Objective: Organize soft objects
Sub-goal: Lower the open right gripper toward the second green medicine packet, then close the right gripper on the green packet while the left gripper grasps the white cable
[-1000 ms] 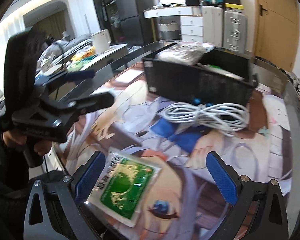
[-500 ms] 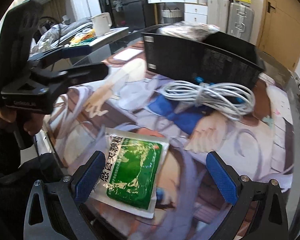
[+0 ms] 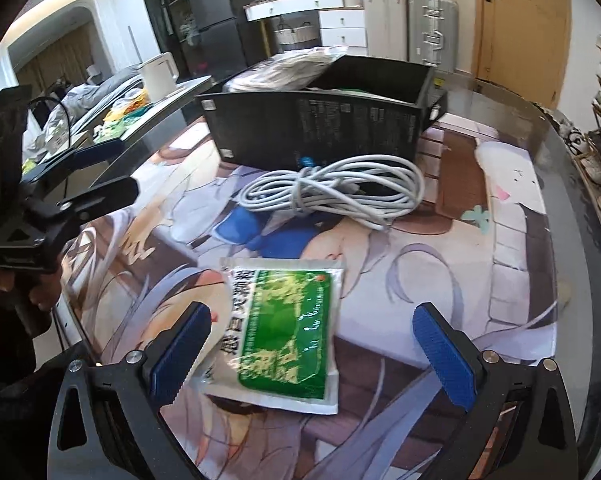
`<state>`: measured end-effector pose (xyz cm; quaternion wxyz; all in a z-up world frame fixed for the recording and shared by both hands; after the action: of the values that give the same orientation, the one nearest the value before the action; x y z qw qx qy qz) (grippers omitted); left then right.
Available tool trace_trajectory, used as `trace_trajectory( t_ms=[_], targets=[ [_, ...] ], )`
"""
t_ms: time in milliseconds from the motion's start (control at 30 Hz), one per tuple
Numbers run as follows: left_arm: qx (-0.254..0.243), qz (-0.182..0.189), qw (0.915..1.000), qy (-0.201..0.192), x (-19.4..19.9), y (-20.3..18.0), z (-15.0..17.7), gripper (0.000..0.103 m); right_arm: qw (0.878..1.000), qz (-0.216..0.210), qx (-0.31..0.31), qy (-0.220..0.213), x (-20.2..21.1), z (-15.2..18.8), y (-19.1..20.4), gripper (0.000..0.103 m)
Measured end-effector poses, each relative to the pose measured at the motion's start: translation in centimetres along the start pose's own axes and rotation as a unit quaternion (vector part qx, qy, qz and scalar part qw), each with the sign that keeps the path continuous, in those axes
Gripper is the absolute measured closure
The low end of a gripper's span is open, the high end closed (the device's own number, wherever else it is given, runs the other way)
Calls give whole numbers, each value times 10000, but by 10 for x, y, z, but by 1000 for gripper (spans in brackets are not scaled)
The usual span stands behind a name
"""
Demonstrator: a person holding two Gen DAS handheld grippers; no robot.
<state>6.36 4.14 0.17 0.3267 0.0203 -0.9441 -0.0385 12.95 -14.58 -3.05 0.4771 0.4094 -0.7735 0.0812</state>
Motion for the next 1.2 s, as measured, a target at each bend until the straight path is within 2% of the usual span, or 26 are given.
trace_trajectory(
  t_ms=[233, 333, 400, 600, 733, 800, 967, 1200],
  targets=[
    [-40, 45, 10000, 28, 0, -4, 1, 0, 9997, 188, 164, 47, -1, 5, 6, 1],
    [-49, 62, 10000, 38, 0, -5, 0, 0, 9994, 291, 209, 35, -2, 6, 6, 5],
    [-45, 76, 9999, 53, -1, -6, 1, 0, 9992, 330, 208, 2, 0, 6, 4, 17],
    [-69, 149, 9997, 170, -6, -10, -1, 0, 9991, 382, 135, -109, 7, 5, -5, 39],
    [-115, 159, 9994, 273, -11, -15, -2, 0, 9992, 336, 133, -155, 8, 4, -7, 45],
    [-106, 190, 9993, 303, -13, -16, -3, 0, 9993, 288, 170, -167, 8, 4, -7, 51],
    [-105, 232, 9991, 353, -18, -22, -7, 0, 9994, 157, 233, -221, 10, 5, -5, 57],
    [-87, 312, 9988, 378, -26, -30, -15, 0, 9985, 15, 162, -518, 28, 2, -9, 58]
  ],
)
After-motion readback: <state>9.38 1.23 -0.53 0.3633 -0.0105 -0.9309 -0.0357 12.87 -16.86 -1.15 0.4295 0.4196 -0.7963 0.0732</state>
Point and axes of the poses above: each gripper's, at about its wrist camera, not at the fingertips, and x roughly against the way its jaws point, y to its left, z to its underside, the point moved 2 cm from there along -x, roughly the way its jaws point, and after that the axes turned 8 degrees about -z, right-handed, at the moved point
